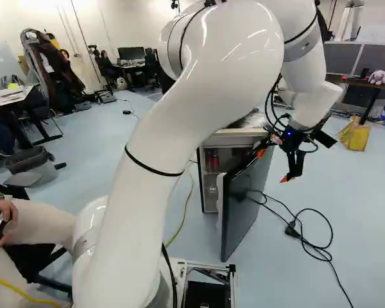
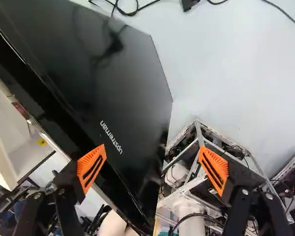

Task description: Grab a drink from the fridge

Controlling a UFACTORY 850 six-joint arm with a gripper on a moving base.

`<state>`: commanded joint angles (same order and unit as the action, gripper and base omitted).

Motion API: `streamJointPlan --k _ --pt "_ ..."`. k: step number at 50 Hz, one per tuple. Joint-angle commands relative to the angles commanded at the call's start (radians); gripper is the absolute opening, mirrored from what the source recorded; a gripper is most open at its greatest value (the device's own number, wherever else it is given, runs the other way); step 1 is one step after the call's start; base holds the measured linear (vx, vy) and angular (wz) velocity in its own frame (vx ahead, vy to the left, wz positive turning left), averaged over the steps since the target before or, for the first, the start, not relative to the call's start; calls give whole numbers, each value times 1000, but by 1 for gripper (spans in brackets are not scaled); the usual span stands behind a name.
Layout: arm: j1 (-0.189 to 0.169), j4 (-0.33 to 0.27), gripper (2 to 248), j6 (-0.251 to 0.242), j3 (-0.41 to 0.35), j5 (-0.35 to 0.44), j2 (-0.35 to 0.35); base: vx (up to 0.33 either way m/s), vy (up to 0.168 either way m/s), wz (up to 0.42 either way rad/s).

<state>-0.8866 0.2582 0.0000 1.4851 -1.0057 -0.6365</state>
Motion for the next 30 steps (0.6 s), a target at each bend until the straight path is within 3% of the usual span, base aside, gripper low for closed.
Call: streamJointPlan --k 30 --pt "56 0 247 0 -71 0 43 0 0 0"
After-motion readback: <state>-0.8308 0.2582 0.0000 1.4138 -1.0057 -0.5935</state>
